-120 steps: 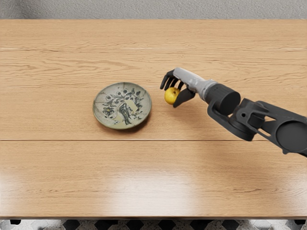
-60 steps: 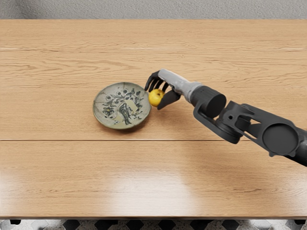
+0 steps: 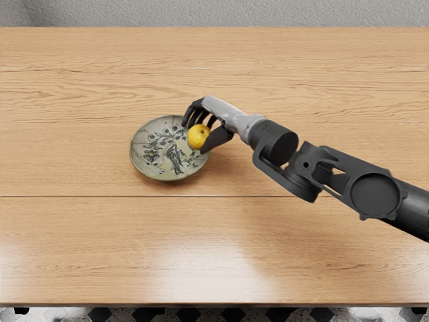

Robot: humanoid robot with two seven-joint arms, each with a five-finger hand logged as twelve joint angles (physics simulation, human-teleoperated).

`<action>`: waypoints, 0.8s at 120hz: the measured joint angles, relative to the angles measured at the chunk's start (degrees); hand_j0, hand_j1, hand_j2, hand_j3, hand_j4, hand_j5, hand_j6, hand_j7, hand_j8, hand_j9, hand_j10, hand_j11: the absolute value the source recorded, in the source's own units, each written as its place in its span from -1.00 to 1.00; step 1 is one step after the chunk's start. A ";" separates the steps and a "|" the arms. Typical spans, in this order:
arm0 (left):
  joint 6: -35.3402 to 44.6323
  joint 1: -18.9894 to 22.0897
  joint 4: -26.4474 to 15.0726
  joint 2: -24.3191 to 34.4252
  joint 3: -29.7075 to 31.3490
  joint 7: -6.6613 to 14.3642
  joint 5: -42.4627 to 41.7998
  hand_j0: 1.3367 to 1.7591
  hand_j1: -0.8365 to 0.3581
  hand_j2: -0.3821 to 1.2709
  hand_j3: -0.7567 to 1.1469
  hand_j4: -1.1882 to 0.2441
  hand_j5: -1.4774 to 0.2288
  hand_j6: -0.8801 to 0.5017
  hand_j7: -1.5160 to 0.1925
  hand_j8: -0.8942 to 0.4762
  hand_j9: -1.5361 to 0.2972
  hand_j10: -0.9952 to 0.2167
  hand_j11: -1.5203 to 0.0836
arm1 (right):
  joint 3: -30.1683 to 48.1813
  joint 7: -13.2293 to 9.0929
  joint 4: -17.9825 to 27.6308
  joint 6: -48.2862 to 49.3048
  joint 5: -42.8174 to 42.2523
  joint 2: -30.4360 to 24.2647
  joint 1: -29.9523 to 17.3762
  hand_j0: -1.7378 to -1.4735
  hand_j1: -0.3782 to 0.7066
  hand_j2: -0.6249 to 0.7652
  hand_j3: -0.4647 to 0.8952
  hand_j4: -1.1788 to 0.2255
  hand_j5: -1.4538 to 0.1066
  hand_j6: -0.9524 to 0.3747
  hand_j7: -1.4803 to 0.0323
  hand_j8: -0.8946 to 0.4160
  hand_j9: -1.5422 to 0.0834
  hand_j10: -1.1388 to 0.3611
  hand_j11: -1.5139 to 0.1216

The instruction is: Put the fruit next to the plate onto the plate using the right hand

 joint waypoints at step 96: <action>0.00 0.00 0.00 0.00 0.00 0.00 0.00 0.52 0.98 -0.54 -0.20 0.66 0.73 0.27 0.77 0.30 0.68 0.64 0.90 | -0.51 -0.03 -8.14 -1.32 -0.60 11.22 0.29 -0.40 0.20 0.37 -0.32 -0.20 -0.18 -0.40 -0.11 -0.32 -0.10 -0.31 -0.14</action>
